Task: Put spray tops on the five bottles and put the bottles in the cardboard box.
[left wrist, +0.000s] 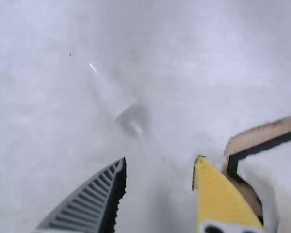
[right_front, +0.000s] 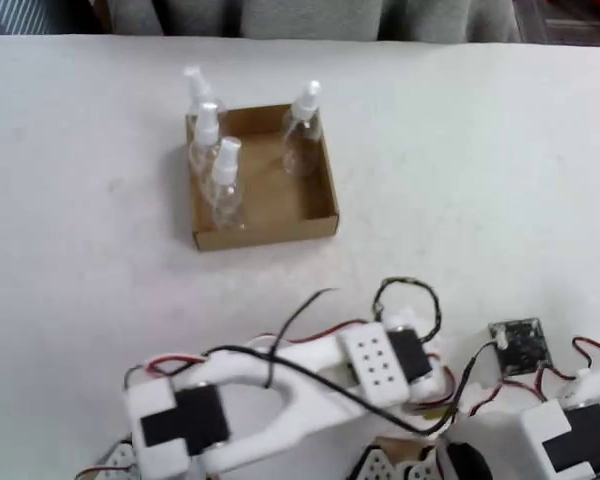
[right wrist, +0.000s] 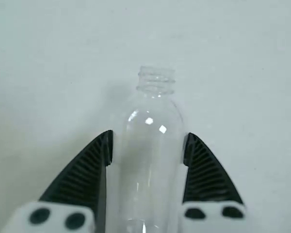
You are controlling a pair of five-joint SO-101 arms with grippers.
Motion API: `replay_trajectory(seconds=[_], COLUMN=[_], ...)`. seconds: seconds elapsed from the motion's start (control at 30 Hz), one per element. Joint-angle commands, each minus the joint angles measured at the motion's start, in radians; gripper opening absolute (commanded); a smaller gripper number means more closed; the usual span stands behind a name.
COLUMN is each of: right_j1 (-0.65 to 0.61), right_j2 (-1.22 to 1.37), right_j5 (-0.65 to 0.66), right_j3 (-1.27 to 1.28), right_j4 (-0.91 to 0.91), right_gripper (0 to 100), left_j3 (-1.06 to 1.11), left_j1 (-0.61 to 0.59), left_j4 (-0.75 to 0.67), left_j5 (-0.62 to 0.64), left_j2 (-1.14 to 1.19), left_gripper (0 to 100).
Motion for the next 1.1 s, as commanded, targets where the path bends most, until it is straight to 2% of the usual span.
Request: replay_trajectory(seconds=[0.0, 0.07, 0.2, 0.5, 0.67, 0.87, 0.93, 1.07], right_j1=[0.047, 0.091, 0.163, 0.165, 0.165, 0.165, 0.165, 0.163], right_j2=[-0.01, -0.007, -0.005, -0.005, -0.005, -0.004, -0.004, -0.005], right_j5=[0.002, -0.015, -0.132, -0.04, -0.04, -0.04, -0.04, -0.04], right_j3=[-0.078, -0.13, -0.215, -0.17, -0.169, -0.161, -0.16, -0.161], right_j4=[-0.022, -0.022, -0.027, -0.028, -0.027, -0.027, -0.027, -0.027], right_gripper=[3.1, 3.1, 3.3, 3.1, 3.1, 3.1, 3.1, 3.1], left_j3=[-0.178, -0.184, -0.183, -0.173, -0.322, -0.456, -0.494, -0.535], left_j1=[-0.019, -0.039, -0.068, -0.071, -0.107, -0.096, -0.094, -0.097], left_j4=[0.003, 0.003, -0.018, -0.213, -0.147, -0.098, -0.044, -0.005], left_j5=[0.109, 0.117, 0.115, 0.118, 0.264, 0.279, 0.279, 0.279], left_j2=[0.093, 0.105, 0.108, 0.228, 0.326, 0.435, 0.45, 0.475], left_gripper=[23, 23, 23, 23, 23, 22, 19, 1])
